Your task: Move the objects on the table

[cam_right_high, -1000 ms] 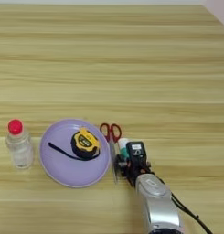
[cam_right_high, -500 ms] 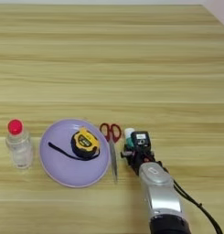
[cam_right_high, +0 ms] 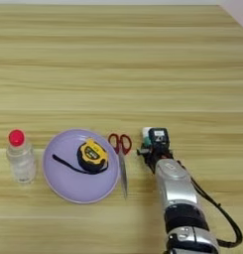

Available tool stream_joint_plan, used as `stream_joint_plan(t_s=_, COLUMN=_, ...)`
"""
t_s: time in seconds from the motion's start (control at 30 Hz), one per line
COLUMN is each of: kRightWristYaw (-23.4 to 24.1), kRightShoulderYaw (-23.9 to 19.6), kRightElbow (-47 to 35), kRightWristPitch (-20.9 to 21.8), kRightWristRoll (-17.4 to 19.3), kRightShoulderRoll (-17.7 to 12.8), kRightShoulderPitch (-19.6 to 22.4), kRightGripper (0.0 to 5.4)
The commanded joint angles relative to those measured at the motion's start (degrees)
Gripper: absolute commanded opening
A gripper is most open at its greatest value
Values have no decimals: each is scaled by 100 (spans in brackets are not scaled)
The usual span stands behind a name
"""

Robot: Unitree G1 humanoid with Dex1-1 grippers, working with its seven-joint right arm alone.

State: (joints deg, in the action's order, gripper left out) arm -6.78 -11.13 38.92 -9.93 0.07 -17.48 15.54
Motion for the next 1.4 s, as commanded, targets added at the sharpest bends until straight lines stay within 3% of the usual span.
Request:
stream_joint_plan(t_s=0.03, kRightWristYaw=17, kRightShoulderYaw=-1, kRightElbow=132, kRightWristPitch=268, kRightWristRoll=18, kRightShoulderRoll=-143, kRightShoulderPitch=451, kRightGripper=166)
stream_joint_plan(t_s=0.83, kRightWristYaw=3, kRightShoulderYaw=59, kRightElbow=928, kRightWristPitch=390, kRightWristRoll=98, kRightShoulderRoll=-52, kRightShoulderPitch=601, kRightGripper=166)
stream_joint_plan(t_s=0.9, kRightWristYaw=14, kRightShoulderYaw=59, kRightElbow=947, kRightWristPitch=398, kRightWristRoll=101, kRightShoulderRoll=-51, kRightShoulderPitch=605, kRightGripper=206)
stream_joint_plan(t_s=1.27, kRightWristYaw=136, kRightShoulderYaw=-2, kRightElbow=907, kRightWristPitch=496, kRightWristRoll=148, kRightShoulderRoll=-21, kRightShoulderPitch=615, kRightGripper=307)
stream_joint_plan(t_s=1.4, kRightWristYaw=289, kRightShoulderYaw=159, kRightElbow=603, kRightWristPitch=896, kRightWristRoll=-53, kRightShoulderRoll=-12, kRightShoulderPitch=520, kRightGripper=338)
